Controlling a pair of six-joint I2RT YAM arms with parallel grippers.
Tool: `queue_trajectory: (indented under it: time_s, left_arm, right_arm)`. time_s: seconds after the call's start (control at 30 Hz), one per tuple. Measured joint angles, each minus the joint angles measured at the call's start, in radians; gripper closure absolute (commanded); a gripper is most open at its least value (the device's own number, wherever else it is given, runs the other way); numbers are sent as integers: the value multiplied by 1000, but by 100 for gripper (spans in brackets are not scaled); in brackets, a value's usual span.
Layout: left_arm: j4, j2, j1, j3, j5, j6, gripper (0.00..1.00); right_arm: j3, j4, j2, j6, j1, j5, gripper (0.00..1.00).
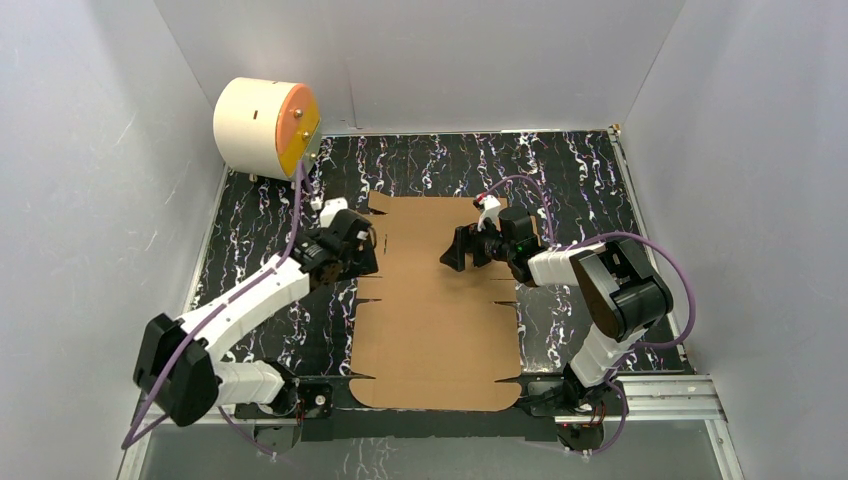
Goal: Fold the paper box
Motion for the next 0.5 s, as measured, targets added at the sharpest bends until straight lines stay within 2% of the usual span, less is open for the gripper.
queue_trajectory:
  time_s: [0.2, 0.5]
  left_arm:
    - [109, -92, 82, -161, 143, -36, 23]
    - [311, -30, 175, -288, 326, -55, 23]
  right_arm:
    - [0, 0, 0, 0, 0, -1, 1]
    - [0, 1, 2, 0, 0, -1, 1]
